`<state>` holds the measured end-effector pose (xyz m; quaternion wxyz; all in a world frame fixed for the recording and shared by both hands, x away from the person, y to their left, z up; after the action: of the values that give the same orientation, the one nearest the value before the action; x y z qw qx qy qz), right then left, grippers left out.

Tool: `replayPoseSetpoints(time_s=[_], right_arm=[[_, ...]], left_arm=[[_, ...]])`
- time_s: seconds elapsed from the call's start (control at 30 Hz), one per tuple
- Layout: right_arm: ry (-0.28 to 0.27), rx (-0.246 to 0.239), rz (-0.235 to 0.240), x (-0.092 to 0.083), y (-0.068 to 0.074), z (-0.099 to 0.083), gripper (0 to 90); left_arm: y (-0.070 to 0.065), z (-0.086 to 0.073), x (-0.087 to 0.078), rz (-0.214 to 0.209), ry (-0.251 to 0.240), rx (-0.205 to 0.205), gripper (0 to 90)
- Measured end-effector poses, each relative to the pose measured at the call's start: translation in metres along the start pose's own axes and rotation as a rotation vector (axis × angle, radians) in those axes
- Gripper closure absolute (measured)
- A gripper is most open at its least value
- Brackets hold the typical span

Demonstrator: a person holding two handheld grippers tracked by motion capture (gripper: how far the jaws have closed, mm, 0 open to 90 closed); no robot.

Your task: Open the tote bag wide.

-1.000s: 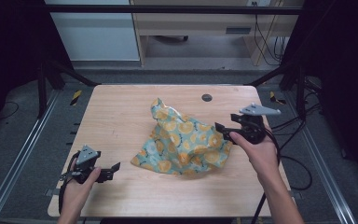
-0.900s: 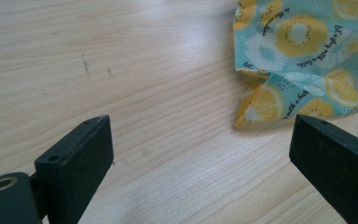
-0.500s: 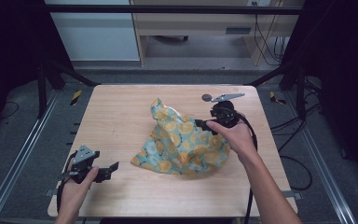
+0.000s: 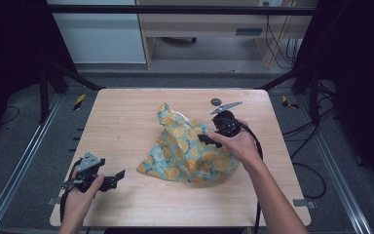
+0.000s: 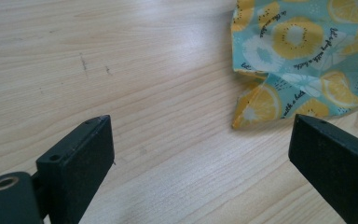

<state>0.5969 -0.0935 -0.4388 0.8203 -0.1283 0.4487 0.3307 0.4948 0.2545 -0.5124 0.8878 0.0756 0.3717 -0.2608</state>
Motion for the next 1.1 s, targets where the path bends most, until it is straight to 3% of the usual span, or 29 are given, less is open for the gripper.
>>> replayPoseSetpoints(time_s=[0.07, 0.1, 0.13, 0.17, 0.4, 0.6, 0.77, 0.9, 0.97, 1.0, 1.1], right_arm=[[0.003, 0.008, 0.001, 0.002, -0.002, -0.001, 22.2], [0.004, 0.011, 0.011, 0.003, -0.001, -0.001, 28.7], [0.023, 0.003, 0.036, 0.004, 0.001, -0.003, 42.8], [0.023, 0.003, 0.036, 0.004, 0.001, -0.003, 42.8], [0.052, -0.023, 0.094, 0.003, 0.011, -0.005, 86.2], [0.022, -0.027, 0.089, -0.001, 0.011, -0.002, 90.0], [-0.033, -0.037, 0.078, -0.017, 0.016, 0.002, 90.0], [-0.092, -0.073, 0.041, -0.034, 0.023, 0.004, 90.0], [-0.151, -0.117, 0.043, -0.051, 0.037, 0.005, 90.0], [-0.151, -0.117, 0.043, -0.051, 0.037, 0.005, 90.0], [-0.183, -0.177, 0.035, -0.065, 0.054, 0.000, 90.0]], left_arm=[[-0.001, 0.000, 0.000, 0.000, -0.003, 0.000, 6.3], [-0.001, 0.000, -0.001, -0.001, -0.004, -0.001, 6.2], [-0.001, 0.000, -0.001, -0.003, -0.008, -0.005, 6.2], [-0.001, 0.000, -0.002, -0.003, -0.009, -0.008, 6.2], [0.001, 0.000, -0.002, -0.004, -0.013, -0.020, 6.5], [0.003, -0.001, -0.004, -0.003, -0.021, -0.027, 6.6], [0.003, -0.001, -0.006, -0.022, -0.034, -0.053, 6.8], [0.003, 0.000, -0.008, -0.024, -0.045, -0.057, 7.2], [0.002, 0.001, -0.011, -0.023, -0.054, -0.060, 7.5], [0.001, 0.002, -0.012, -0.024, -0.059, -0.056, 7.5], [-0.003, 0.005, -0.013, -0.030, -0.063, -0.043, 7.7]])
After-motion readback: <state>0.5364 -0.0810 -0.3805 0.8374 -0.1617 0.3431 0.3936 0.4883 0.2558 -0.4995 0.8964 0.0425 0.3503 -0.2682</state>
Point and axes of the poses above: each handheld gripper's, and its own axes: x roughly forward along the jaws, z roughly out of its top, y roughly to its left, the point moved 8 cm from there along x, roughly forward along the jaws, and after that the axes turned 10 degrees about y, right-handed, at the moved point
